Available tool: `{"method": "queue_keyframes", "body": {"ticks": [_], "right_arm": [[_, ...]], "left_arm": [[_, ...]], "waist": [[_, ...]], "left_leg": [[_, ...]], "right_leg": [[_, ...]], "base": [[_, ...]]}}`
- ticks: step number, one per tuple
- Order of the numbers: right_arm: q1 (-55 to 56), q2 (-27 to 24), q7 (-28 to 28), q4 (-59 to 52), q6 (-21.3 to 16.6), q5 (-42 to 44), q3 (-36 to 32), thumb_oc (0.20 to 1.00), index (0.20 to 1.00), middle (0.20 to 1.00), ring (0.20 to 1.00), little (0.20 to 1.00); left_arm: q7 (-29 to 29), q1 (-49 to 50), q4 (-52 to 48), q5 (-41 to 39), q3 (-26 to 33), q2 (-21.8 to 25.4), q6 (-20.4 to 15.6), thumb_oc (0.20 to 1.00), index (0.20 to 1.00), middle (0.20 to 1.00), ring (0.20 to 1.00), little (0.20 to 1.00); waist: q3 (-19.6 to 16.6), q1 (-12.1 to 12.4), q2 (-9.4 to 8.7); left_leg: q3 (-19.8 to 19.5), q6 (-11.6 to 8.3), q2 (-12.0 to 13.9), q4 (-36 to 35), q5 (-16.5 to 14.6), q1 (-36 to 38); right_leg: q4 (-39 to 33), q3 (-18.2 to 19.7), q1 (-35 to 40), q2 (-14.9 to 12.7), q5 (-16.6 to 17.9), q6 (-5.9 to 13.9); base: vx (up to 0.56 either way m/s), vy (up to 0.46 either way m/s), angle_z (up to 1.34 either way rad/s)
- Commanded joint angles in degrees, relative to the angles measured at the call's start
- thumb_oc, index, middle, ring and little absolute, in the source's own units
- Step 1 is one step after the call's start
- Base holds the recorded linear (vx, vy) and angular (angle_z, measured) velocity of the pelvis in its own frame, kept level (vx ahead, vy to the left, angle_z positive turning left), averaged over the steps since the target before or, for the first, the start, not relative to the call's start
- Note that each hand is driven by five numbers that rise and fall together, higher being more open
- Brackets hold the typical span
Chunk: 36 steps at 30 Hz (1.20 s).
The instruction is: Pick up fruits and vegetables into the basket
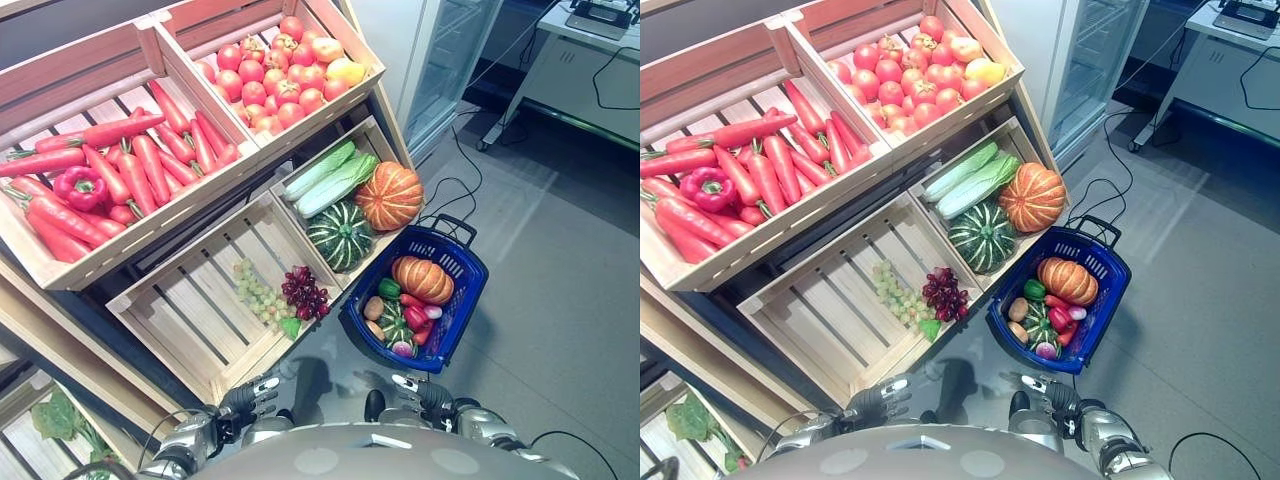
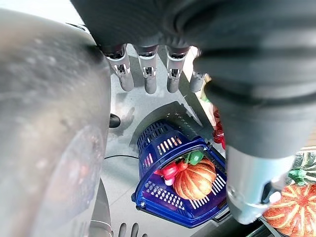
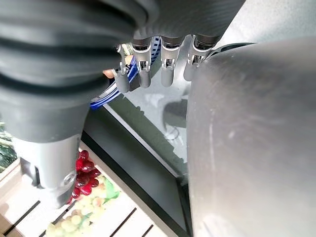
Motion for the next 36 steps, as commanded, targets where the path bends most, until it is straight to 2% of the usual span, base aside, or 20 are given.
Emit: {"method": "queue_keyframes", "body": {"ticks": [1, 4, 6, 8, 11, 13, 15, 17, 18, 20, 24, 27, 31, 32, 33, 34, 36], "right_arm": [[-1.77, 1.88, 1.09, 3.64, -1.74, -1.12, 1.17, 1.000, 1.000, 1.000, 1.000, 1.000], [-1.65, 1.79, 0.43, 3.41, -3.20, -0.76, 1.23, 1.000, 1.000, 1.000, 1.000, 1.000], [-1.66, 1.71, 0.32, 2.99, -4.62, -0.51, 1.31, 1.000, 1.000, 1.000, 1.000, 1.000], [-1.67, 1.40, 0.03, 2.24, -6.66, -0.67, 1.74, 1.000, 1.000, 1.000, 1.000, 1.000], [-1.65, 0.81, -0.37, 0.15, -8.97, -0.11, 2.72, 1.000, 1.000, 1.000, 1.000, 1.000], [-1.55, -0.04, -0.82, -2.87, -10.12, 1.98, 3.56, 1.000, 1.000, 1.000, 1.000, 1.000], [-1.31, -0.77, -2.18, -5.36, -11.33, 2.65, 4.07, 1.000, 1.000, 1.000, 1.000, 1.000], [-0.82, -1.81, -2.86, -8.56, -11.33, 4.14, 4.26, 1.000, 1.000, 1.000, 1.000, 1.000], [-0.48, -2.21, -3.37, -10.28, -12.10, 4.72, 4.24, 1.000, 1.000, 1.000, 1.000, 1.000], [-0.04, -2.68, -3.48, -12.55, -12.18, 5.52, 4.04, 1.000, 1.000, 1.000, 1.000, 1.000], [1.26, -5.41, -4.80, -24.58, -10.65, 8.56, 3.74, 1.000, 1.000, 1.000, 1.000, 1.000], [0.74, -6.54, -5.61, -29.31, -10.42, 9.76, 3.65, 1.000, 1.000, 1.000, 1.000, 1.000], [-0.48, -7.94, -7.39, -35.94, -10.15, 10.01, 3.83, 1.000, 1.000, 1.000, 1.000, 1.000], [-0.71, -8.44, -7.64, -37.55, -10.22, 10.47, 3.92, 1.000, 1.000, 1.000, 1.000, 1.000], [-0.90, -8.59, -7.86, -38.20, -10.11, 10.76, 4.01, 1.000, 1.000, 1.000, 1.000, 1.000], [-1.25, -9.08, -8.19, -39.79, -10.13, 11.54, 4.24, 1.000, 1.000, 1.000, 1.000, 1.000], [-1.56, -9.46, -8.54, -40.81, -10.14, 11.99, 4.45, 1.000, 1.000, 1.000, 1.000, 1.000]], "left_arm": [[1.10, -2.90, 4.12, 1.34, -1.11, -1.50, -3.39, 1.000, 1.000, 1.000, 1.000, 1.000], [1.88, -2.99, 3.59, 2.56, -1.43, -1.37, -6.16, 1.000, 1.000, 1.000, 1.000, 1.000], [4.51, -2.99, 2.57, 4.25, -1.96, -1.10, -11.44, 1.000, 1.000, 1.000, 1.000, 1.000], [10.54, -3.19, 1.11, 8.19, -3.14, -0.65, -18.51, 1.000, 1.000, 1.000, 1.000, 1.000], [18.78, -3.55, -2.11, 13.19, -4.59, 0.46, -25.15, 1.000, 1.000, 1.000, 1.000, 1.000], [25.17, -3.74, -6.85, 19.98, -6.28, 2.19, -30.40, 1.000, 1.000, 1.000, 1.000, 1.000], [31.69, -3.70, -10.66, 27.83, -8.16, 4.21, -34.16, 1.000, 1.000, 1.000, 1.000, 1.000], [36.48, -3.63, -14.96, 34.75, -9.09, 6.59, -35.18, 1.000, 1.000, 1.000, 1.000, 1.000], [41.02, -3.62, -16.96, 39.79, -9.75, 7.85, -34.85, 1.000, 1.000, 1.000, 1.000, 1.000], [45.47, -3.81, -19.01, 44.97, -10.38, 9.36, -34.11, 1.000, 1.000, 1.000, 1.000, 1.000], [57.57, -6.15, -23.75, 56.62, -11.36, 14.40, -28.74, 1.000, 1.000, 1.000, 1.000, 1.000], [62.66, -8.16, -24.07, 60.13, -11.81, 15.43, -25.23, 1.000, 1.000, 1.000, 1.000, 1.000], [70.87, -11.91, -21.91, 66.50, -13.21, 16.03, -18.04, 1.000, 1.000, 1.000, 1.000, 1.000], [72.27, -12.92, -21.26, 68.44, -13.90, 16.29, -15.34, 1.000, 1.000, 1.000, 1.000, 1.000], [72.83, -13.45, -21.11, 69.38, -14.28, 16.37, -14.11, 1.000, 1.000, 1.000, 1.000, 1.000], [74.03, -14.73, -20.66, 72.13, -15.39, 16.81, -10.47, 1.000, 1.000, 1.000, 1.000, 1.000], [74.77, -15.76, -20.22, 73.61, -16.53, 16.97, -8.36, 1.000, 1.000, 1.000, 1.000, 1.000]], "waist": [[1.58, -0.41, -1.93], [1.54, -0.45, -1.87], [1.62, -0.49, -1.80], [1.85, -0.50, -1.74], [2.28, -0.53, -1.67], [2.91, -0.51, -1.76], [3.33, -0.65, -1.78], [3.68, -0.88, -1.75], [3.85, -1.08, -1.79], [3.97, -1.44, -1.79], [5.94, -3.14, -1.48], [7.88, -3.94, -1.00], [11.89, -5.59, -0.36], [12.99, -6.08, -0.29], [13.43, -6.26, -0.28], [14.79, -6.77, -0.28], [15.76, -7.15, -0.28]], "left_leg": [[0.07, 3.17, -2.18, 3.71, -3.15, -3.46], [0.02, 3.20, -2.19, 3.70, -3.25, -3.29], [-0.02, 3.18, -2.15, 3.73, -3.26, -3.31], [-0.14, 3.15, -2.15, 3.64, -3.24, -3.32], [-0.34, 3.07, -2.19, 3.76, -3.25, -3.37], [-0.40, 3.04, -2.17, 4.09, -3.33, -3.67], [-0.19, 3.06, -2.02, 4.17, -3.22, -3.77], [-0.19, 3.04, -1.91, 4.42, -3.24, -3.81], [-0.04, 3.00, -1.77, 4.67, -3.32, -3.85], [0.29, 2.97, -1.57, 4.87, -3.31, -3.89], [1.10, 2.90, -1.13, 6.76, -3.20, -6.48], [1.09, 2.86, -1.14, 8.23, -3.15, -8.83], [0.92, 2.63, -1.09, 11.57, -3.13, -13.25], [0.97, 2.54, -1.09, 12.67, -3.18, -14.55], [1.00, 2.50, -1.09, 13.11, -3.21, -15.09], [1.22, 2.33, -1.01, 14.99, -3.31, -17.11], [1.36, 2.13, -0.89, 16.73, -3.68, -18.67]], "right_leg": [[4.80, -1.67, 1.18, -4.75, -4.65, 4.91], [4.72, -1.66, 1.33, -4.76, -4.68, 4.89], [4.84, -1.50, 1.22, -4.71, -4.72, 4.90], [4.94, -1.44, 1.13, -4.61, -4.80, 4.87], [5.29, -1.41, 0.98, -4.54, -4.97, 4.87], [5.66, -1.36, 0.72, -4.55, -5.14, 4.84], [6.05, -1.31, 0.42, -4.52, -5.13, 4.82], [6.44, -1.01, 0.23, -4.47, -5.26, 4.80], [6.67, -0.93, 0.12, -4.51, -5.32, 4.81], [7.06, -0.82, -0.16, -4.52, -5.42, 4.86], [8.96, -0.33, -3.60, -4.97, -5.48, 4.84], [10.41, 0.05, -6.16, -5.16, -5.63, 4.57], [14.64, 0.74, -11.11, -5.43, -6.66, 3.85], [15.92, 0.98, -12.52, -5.57, -7.02, 3.67], [16.45, 1.09, -13.12, -5.62, -7.16, 3.62], [18.47, 1.39, -15.29, -5.80, -7.53, 3.44], [20.41, 1.68, -17.10, -6.01, -8.09, 3.35]], "base": [[0.00, 0.000, 0.00], [0.00, 0.000, 0.00], [0.00, 0.000, 0.00], [0.00, 0.000, 0.00], [0.00, 0.000, 0.00], [0.00, 0.000, 0.00], [0.02, -0.012, 0.00], [0.08, -0.019, -0.01], [0.10, -0.014, -0.02], [0.08, -0.015, -0.02], [0.00, -0.008, -0.09], [-0.07, 0.006, -0.19], [-0.11, 0.018, -0.04], [-0.07, 0.006, -0.08], [-0.08, -0.004, -0.10], [-0.07, -0.005, -0.08], [-0.05, 0.001, -0.06]]}}
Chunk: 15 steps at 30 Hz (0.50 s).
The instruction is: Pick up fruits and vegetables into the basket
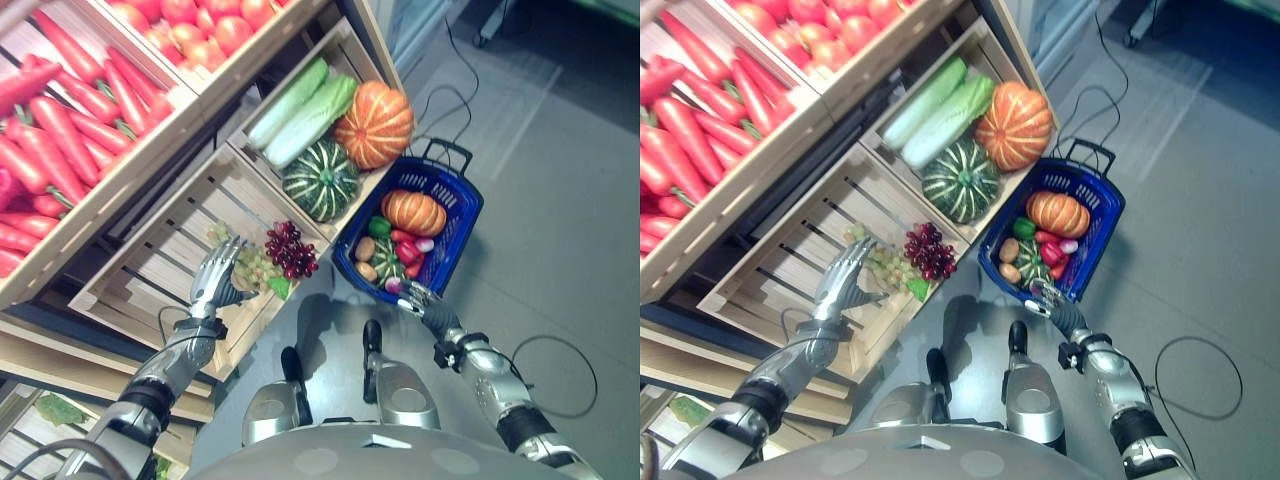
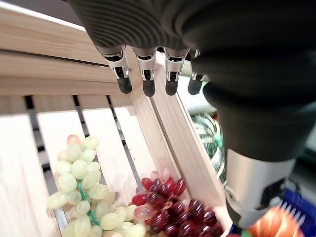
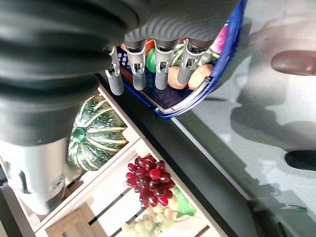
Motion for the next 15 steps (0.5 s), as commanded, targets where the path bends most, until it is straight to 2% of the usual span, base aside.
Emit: {"method": "queue_keyframes", "body": {"ticks": [1, 7, 12, 15], "right_arm": [[0.89, -1.67, -1.06, -6.02, -1.65, 2.88, 2.45, 1.000, 1.000, 1.000, 1.000, 1.000], [-1.10, -3.79, -1.19, -8.70, -2.42, 4.97, 3.83, 1.000, 1.000, 1.000, 1.000, 1.000], [-2.89, -5.13, -2.11, -12.16, -2.93, 8.22, 4.57, 1.000, 1.000, 1.000, 1.000, 1.000], [-3.21, -6.34, -3.39, -14.90, -3.24, 9.73, 4.42, 1.000, 1.000, 1.000, 1.000, 1.000]], "left_arm": [[4.67, -1.08, 0.77, 5.98, -1.34, 2.62, 6.81, 1.000, 1.000, 1.000, 1.000, 1.000], [5.28, -7.44, 2.52, 9.06, -6.00, 4.20, 15.78, 1.000, 1.000, 1.000, 1.000, 1.000], [5.62, -12.54, 4.56, 9.63, -7.21, 6.17, 18.59, 1.000, 1.000, 1.000, 1.000, 1.000], [5.70, -14.93, 5.02, 9.59, -7.69, 7.30, 20.03, 1.000, 1.000, 1.000, 1.000, 1.000]], "waist": [[1.48, -1.70, -1.91], [5.12, -3.22, -2.19], [7.69, -3.85, -2.63], [7.69, -4.36, -2.44]], "left_leg": [[-0.72, 1.63, -0.52, 12.96, -3.66, -8.95], [-0.70, 1.56, -0.73, 19.24, -4.39, -16.80], [-0.24, 1.50, -0.28, 22.64, -4.49, -22.87], [0.38, 1.45, -0.15, 25.09, -4.73, -27.91]], "right_leg": [[14.35, 0.08, -4.79, -5.18, -8.55, 3.52], [21.43, 2.01, -13.26, -4.80, -9.88, 2.93], [24.88, 2.93, -19.17, -3.87, -10.09, 2.65], [27.52, 3.53, -24.18, -3.37, -10.53, 2.41]], "base": [[-0.04, 0.020, -0.06], [-0.05, 0.013, -0.05], [-0.06, -0.042, -0.02], [-0.02, -0.014, 0.00]]}}
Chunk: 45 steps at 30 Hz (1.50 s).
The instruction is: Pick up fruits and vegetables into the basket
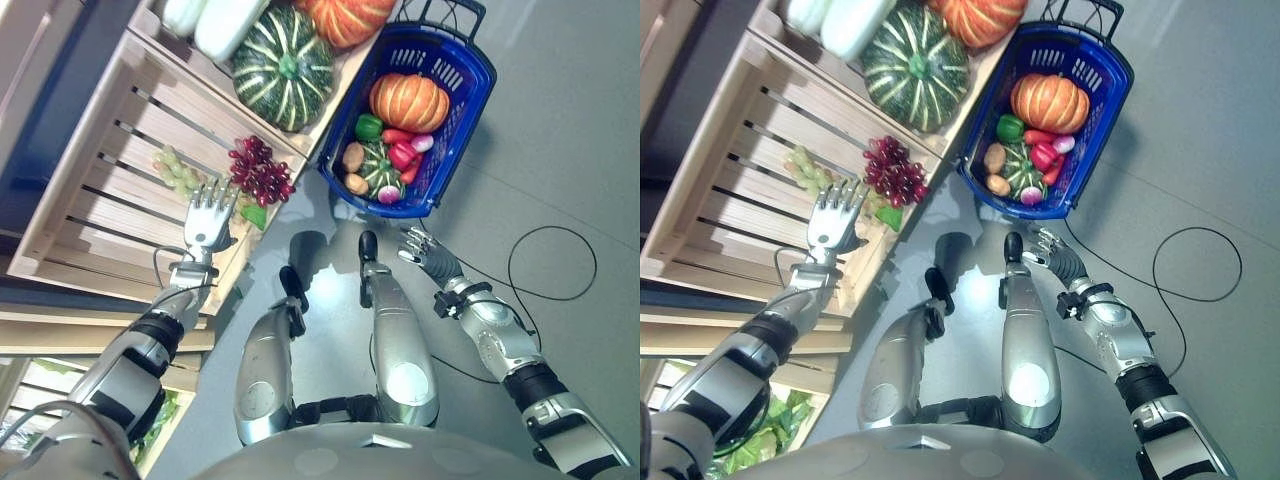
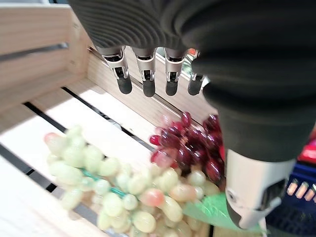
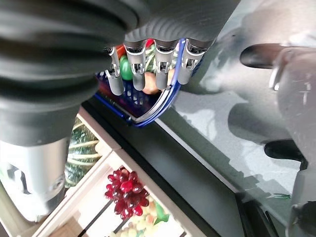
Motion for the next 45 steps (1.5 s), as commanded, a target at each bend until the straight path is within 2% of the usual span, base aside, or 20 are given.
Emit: {"method": "queue_keyframes", "body": {"ticks": [1, 2, 3, 9, 13, 19, 22, 27, 35, 45], "right_arm": [[2.23, -1.22, -1.32, -7.50, -3.16, 2.83, 0.78, 1.000, 1.000, 1.000, 1.000, 1.000], [2.31, -1.52, -1.57, -8.09, -3.37, 3.19, 0.63, 1.000, 1.000, 1.000, 1.000, 1.000], [2.67, -1.82, -1.66, -8.65, -3.59, 3.55, 0.38, 1.000, 1.000, 1.000, 1.000, 1.000], [3.44, -3.12, -2.62, -11.18, -4.51, 4.28, -0.97, 1.000, 1.000, 1.000, 1.000, 1.000], [3.87, -3.30, -2.59, -11.85, -4.28, 4.87, -1.71, 1.000, 1.000, 1.000, 1.000, 1.000], [3.87, -3.60, -2.56, -12.22, -3.95, 4.61, -2.25, 1.000, 1.000, 1.000, 1.000, 1.000], [3.62, -4.01, -2.60, -12.05, -3.76, 4.76, -2.06, 1.000, 1.000, 1.000, 1.000, 1.000], [3.18, -4.09, -2.70, -12.16, -3.95, 5.29, -1.61, 1.000, 1.000, 1.000, 1.000, 1.000], [2.96, -4.06, -2.71, -12.46, -3.78, 5.49, -1.69, 1.000, 1.000, 1.000, 1.000, 1.000], [2.14, -3.97, -2.92, -12.25, -4.56, 6.17, -1.26, 1.000, 1.000, 1.000, 1.000, 1.000]], "left_arm": [[2.50, 0.96, -1.27, 1.29, 1.03, 4.34, 2.52, 1.000, 1.000, 1.000, 1.000, 1.000], [2.71, 0.68, -1.41, 1.38, 1.10, 4.74, 2.74, 1.000, 1.000, 1.000, 1.000, 1.000], [3.01, 0.68, -1.63, 1.61, 1.21, 5.26, 2.86, 1.000, 1.000, 1.000, 1.000, 1.000], [5.33, -1.11, -2.94, 1.16, 2.45, 7.36, 5.09, 1.000, 1.000, 1.000, 1.000, 1.000], [7.64, -3.14, -3.38, 0.79, 3.67, 8.07, 4.87, 1.000, 1.000, 1.000, 1.000, 1.000], [7.98, -5.56, -3.85, 1.65, 3.85, 8.51, 5.20, 1.000, 1.000, 1.000, 1.000, 1.000], [9.72, -7.87, -2.82, -2.39, 4.30, 8.49, 5.01, 1.000, 1.000, 1.000, 1.000, 1.000], [10.66, -11.54, -0.05, -2.81, 4.16, 8.31, 4.84, 1.000, 1.000, 1.000, 1.000, 1.000], [7.46, -15.26, 1.88, -2.45, 3.10, 8.57, 5.16, 1.000, 1.000, 1.000, 1.000, 1.000], [0.80, -18.35, 6.12, -7.41, 0.80, 8.63, 6.36, 1.000, 1.000, 1.000, 1.000, 1.000]], "waist": [[-1.63, -0.47, -0.55], [-1.63, -0.59, -0.46], [-1.63, -0.71, -0.27], [-1.63, -1.61, -0.15], [-1.63, -2.10, -0.15], [-1.63, -2.66, 0.33], [-1.63, -3.28, 0.56], [-1.63, -3.89, 0.16], [-1.63, -4.82, -0.18], [-1.63, -5.78, -0.81]], "left_leg": [[-0.11, 0.48, 0.23, 3.99, 0.37, -6.27], [-0.03, 0.49, 0.28, 4.78, 0.18, -7.59], [-0.37, 0.12, 0.36, 6.20, -1.69, -8.10], [-0.08, 0.32, 1.18, 10.96, -3.24, -14.35], [0.00, 0.27, 1.71, 12.47, -3.52, -16.97], [-0.01, -0.02, 1.78, 13.06, -3.36, -19.04], [0.22, -0.13, 2.01, 13.62, -3.34, -20.43], [0.30, -0.14, 2.34, 14.68, -3.60, -22.21], [0.67, -0.12, 2.90, 16.33, -4.26, -24.60], [0.91, -0.17, 3.65, 17.98, -4.95, -28.29]], "right_leg": [[7.43, 0.19, -2.15, -0.43, -6.22, 3.53], [8.28, 0.45, -3.54, -0.29, -6.39, 3.49], [9.91, 0.98, -4.17, -0.08, -8.20, 3.91], [13.69, 1.94, -10.20, 0.59, -9.00, 3.48], [15.11, 2.33, -12.95, 0.94, -9.14, 3.30], [15.85, 2.98, -15.51, 1.32, -9.06, 3.15], [16.25, 3.69, -17.26, 1.67, -8.98, 2.97], [16.63, 4.11, -18.94, 2.11, -8.75, 2.84], [17.25, 4.47, -21.35, 2.46, -8.41, 2.83], [17.48, 5.01, -24.82, 2.97, -7.82, 2.84]], "base": [[-0.02, -0.007, -0.05], [0.07, 0.004, -0.06], [0.08, 0.009, -0.06], [0.02, -0.003, -0.03], [0.00, -0.005, 0.01], [0.00, 0.004, -0.01], [0.01, 0.023, -0.04], [0.00, 0.000, 0.00], [0.00, 0.000, 0.00], [-0.01, -0.004, -0.03]]}}
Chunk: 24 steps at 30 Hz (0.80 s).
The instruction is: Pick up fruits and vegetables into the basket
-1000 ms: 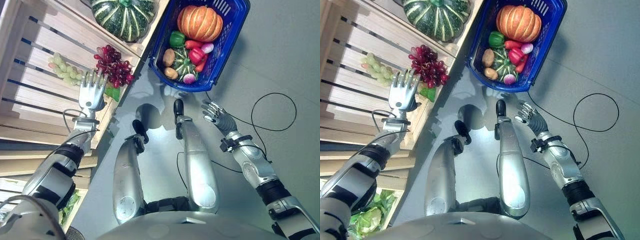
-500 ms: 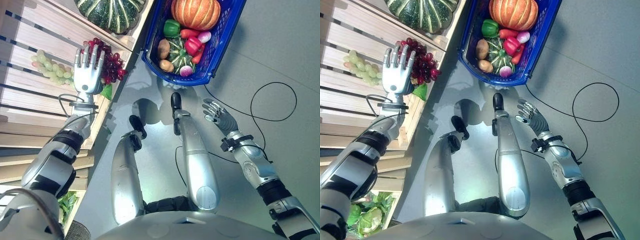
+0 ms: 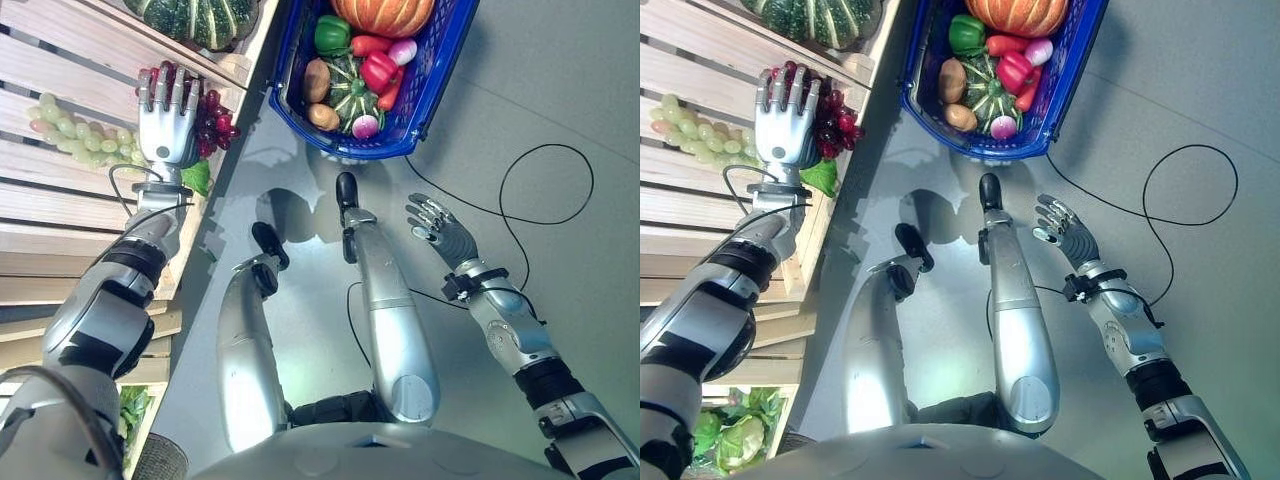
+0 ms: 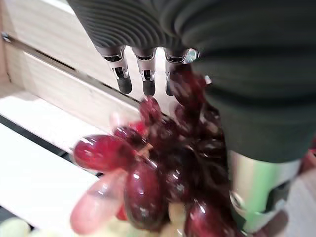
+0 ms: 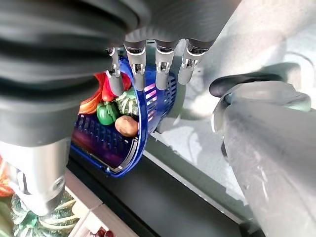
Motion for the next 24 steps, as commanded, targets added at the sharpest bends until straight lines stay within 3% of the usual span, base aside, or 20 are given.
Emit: {"method": "queue_keyframes", "body": {"ticks": [1, 7, 9, 11, 15, 20, 21, 22, 24], "right_arm": [[1.73, -1.15, 0.01, -4.08, -2.71, 2.01, 0.67, 1.000, 1.000, 1.000, 1.000, 1.000], [1.73, -0.65, 0.56, -3.80, -2.08, 2.41, 0.57, 1.000, 1.000, 1.000, 1.000, 1.000], [1.55, -0.59, 0.64, -3.81, -1.61, 2.28, 0.50, 1.000, 1.000, 1.000, 1.000, 1.000], [1.09, -0.53, 0.87, -4.16, -0.43, 2.04, 0.43, 1.000, 1.000, 1.000, 1.000, 1.000], [0.64, -0.43, 1.00, -4.81, 0.58, 1.56, 0.10, 1.000, 1.000, 1.000, 1.000, 1.000], [0.11, -0.94, 0.05, -5.93, 1.40, 1.88, 0.10, 1.000, 1.000, 1.000, 1.000, 1.000], [0.22, -1.01, -0.06, -6.08, 1.36, 1.94, 0.18, 1.000, 1.000, 1.000, 1.000, 1.000], [0.25, -1.12, -0.10, -6.04, 1.13, 2.06, 0.32, 1.000, 1.000, 1.000, 1.000, 1.000], [0.44, -1.22, 0.13, -5.88, 0.80, 2.25, 0.31, 1.000, 1.000, 1.000, 1.000, 1.000]], "left_arm": [[-2.21, 0.35, 3.01, -4.86, 0.93, 3.01, 1.27, 1.000, 1.000, 1.000, 1.000, 1.000], [-15.17, 1.99, 7.75, -16.66, 0.99, 1.04, 0.80, 1.000, 1.000, 1.000, 1.000, 1.000], [-17.71, 2.41, 8.24, -18.66, 1.00, 0.51, 1.44, 1.000, 1.000, 1.000, 1.000, 1.000], [-25.25, 3.46, 10.30, -21.89, 1.17, -1.21, 3.74, 1.000, 1.000, 1.000, 1.000, 1.000], [-23.49, 4.29, 11.45, -20.70, 2.26, -2.53, 4.76, 1.000, 1.000, 1.000, 1.000, 1.000], [-20.19, 3.03, 12.13, -19.65, 1.30, -1.05, 2.70, 1.000, 1.000, 1.000, 1.000, 1.000], [-19.79, 2.82, 12.07, -18.12, 1.05, -0.88, 2.61, 0.514, 0.514, 0.514, 0.514, 0.514], [-19.39, 2.54, 12.12, -17.66, 0.65, -0.63, 2.40, 0.200, 0.200, 0.200, 0.200, 0.200], [-19.48, 2.42, 11.90, -16.61, 0.35, -0.21, 1.35, 0.200, 0.200, 0.200, 0.200, 0.200]], "waist": [[-1.76, -1.09, -0.61], [-1.76, -1.43, -0.98], [-1.76, -1.45, -1.04], [-1.76, -1.76, -1.14], [-1.76, -1.95, -1.41], [-1.76, -2.01, -1.53], [-1.76, -2.05, -1.53], [-1.76, -2.11, -1.53], [-1.76, -2.16, -1.50]], "left_leg": [[0.88, -0.14, 0.07, 0.11, -0.19, -2.81], [0.81, -0.21, 0.09, 0.37, -0.36, -3.38], [0.73, -0.19, -0.01, 0.23, -0.28, -3.27], [1.20, -0.22, 0.07, -0.44, -0.05, -2.60], [1.43, -0.29, 0.19, -0.86, 0.20, -2.08], [1.49, -0.49, 0.23, -1.01, 0.31, -2.10], [1.52, -0.47, 0.30, -0.98, 0.33, -2.13], [1.58, -0.45, 0.28, -0.98, 0.32, -2.12], [1.63, -0.44, 0.22, -1.13, 0.30, -1.97]], "right_leg": [[3.89, 1.85, 0.34, 2.06, -6.01, 4.94], [3.74, 2.08, -0.25, 2.16, -5.70, 5.13], [3.56, 2.11, -0.18, 2.21, -5.53, 5.18], [3.01, 2.13, 0.19, 2.19, -5.35, 5.31], [2.43, 2.11, 0.64, 2.21, -5.11, 5.36], [2.30, 2.01, 0.61, 2.20, -5.17, 5.14], [2.43, 2.07, 0.51, 2.20, -5.23, 5.12], [2.40, 2.14, 0.49, 2.22, -5.24, 5.05], [2.18, 2.22, 0.59, 2.23, -5.19, 5.00]], "base": [[-0.02, -0.012, -0.06], [0.00, 0.000, 0.00], [0.00, 0.000, 0.00], [-0.01, 0.035, -0.02], [0.00, 0.010, -0.06], [-0.01, 0.016, -0.05], [0.00, 0.016, -0.03], [0.00, 0.000, 0.00], [0.00, 0.000, 0.00]]}}
